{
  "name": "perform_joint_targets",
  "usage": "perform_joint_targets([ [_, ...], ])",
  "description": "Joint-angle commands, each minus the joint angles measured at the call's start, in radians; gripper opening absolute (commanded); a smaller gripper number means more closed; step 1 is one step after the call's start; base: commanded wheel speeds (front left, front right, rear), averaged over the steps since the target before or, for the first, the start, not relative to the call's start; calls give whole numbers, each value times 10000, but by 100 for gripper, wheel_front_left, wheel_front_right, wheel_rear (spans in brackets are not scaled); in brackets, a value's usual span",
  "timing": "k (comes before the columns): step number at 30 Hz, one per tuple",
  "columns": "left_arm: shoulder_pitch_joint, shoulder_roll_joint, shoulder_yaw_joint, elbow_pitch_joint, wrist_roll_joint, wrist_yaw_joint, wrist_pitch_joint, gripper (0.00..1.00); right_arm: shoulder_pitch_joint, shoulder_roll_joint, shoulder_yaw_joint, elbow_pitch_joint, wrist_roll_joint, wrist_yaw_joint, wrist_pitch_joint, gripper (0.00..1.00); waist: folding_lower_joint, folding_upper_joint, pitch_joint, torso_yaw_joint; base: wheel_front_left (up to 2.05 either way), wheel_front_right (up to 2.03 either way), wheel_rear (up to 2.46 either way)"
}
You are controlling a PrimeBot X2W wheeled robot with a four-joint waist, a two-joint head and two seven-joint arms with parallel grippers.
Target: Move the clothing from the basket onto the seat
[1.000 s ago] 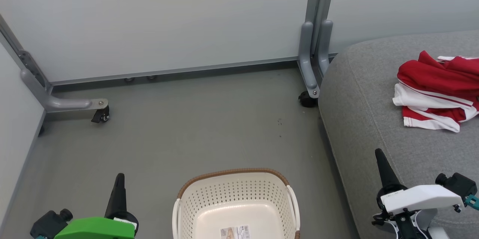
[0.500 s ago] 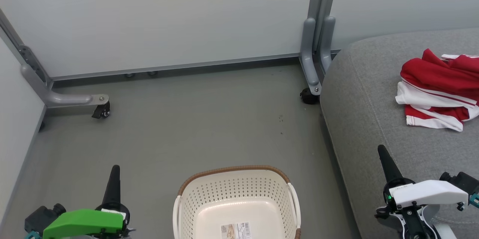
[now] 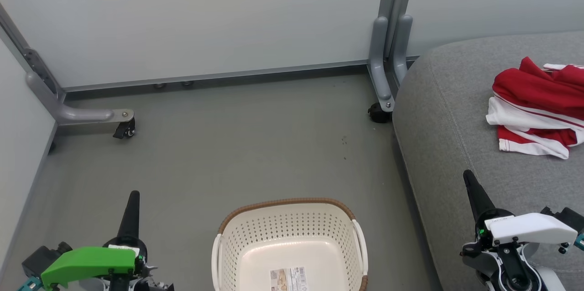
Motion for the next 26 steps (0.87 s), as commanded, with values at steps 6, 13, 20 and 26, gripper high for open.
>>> perform_joint_targets([
  [6,-404,63,190,73,-654,-149,178,0,-277,-12,-153,36,647,5,190,0,0,0,63,33,0,0,0],
  [13,-526,49,329,151,-1158,-217,335,0,-396,10,-265,83,1156,5,340,0,0,0,127,65,0,0,0],
  [20,-646,33,455,235,-1616,-282,478,0,-442,33,-379,129,1641,5,490,0,0,0,191,97,0,0,0],
  [26,-783,17,554,313,-2047,-330,608,0,-538,56,-465,171,2054,4,618,0,0,0,249,126,0,0,0],
])
